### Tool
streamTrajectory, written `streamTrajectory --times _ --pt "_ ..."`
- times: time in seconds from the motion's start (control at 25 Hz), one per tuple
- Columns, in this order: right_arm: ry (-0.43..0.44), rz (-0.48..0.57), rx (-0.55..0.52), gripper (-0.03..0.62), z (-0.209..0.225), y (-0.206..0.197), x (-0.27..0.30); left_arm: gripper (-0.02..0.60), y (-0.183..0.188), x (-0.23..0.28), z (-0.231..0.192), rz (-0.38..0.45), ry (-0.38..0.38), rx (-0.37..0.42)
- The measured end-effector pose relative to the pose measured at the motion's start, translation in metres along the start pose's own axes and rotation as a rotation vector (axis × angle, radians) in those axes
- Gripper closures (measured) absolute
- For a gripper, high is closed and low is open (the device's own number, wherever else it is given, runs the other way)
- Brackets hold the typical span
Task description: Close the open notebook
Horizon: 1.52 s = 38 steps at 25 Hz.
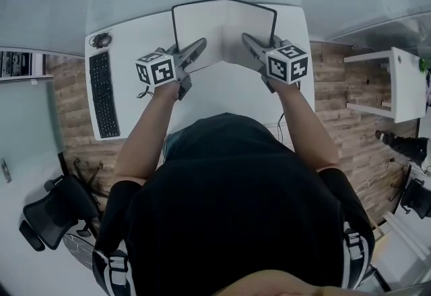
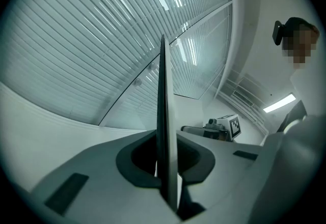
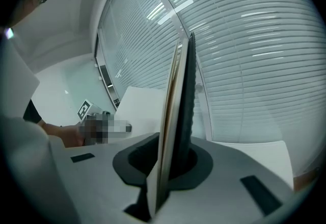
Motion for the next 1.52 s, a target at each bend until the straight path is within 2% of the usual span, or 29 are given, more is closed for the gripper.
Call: streamTrajectory --times 0.72,1.52 --pt "0.005 -0.092 0.093 0.530 0.006 -0.060 0.021 0.534 -0.050 0.001 -0.035 -0.076 0.013 -0.112" --pt "-0.001 -0.180 0.152 0.530 0.017 -0.111 0.040 0.534 -0.096 0.008 -0.069 -0.135 0.047 -0.192"
Point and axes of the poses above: the fingertips, and each gripper's own axes: x forward along the fingers, z to its right, y out of its top, the point moved 1 cm from there along -x, backward along the fingers, and after that the axes turned 2 degrees about -x, right-handed, at the moved point
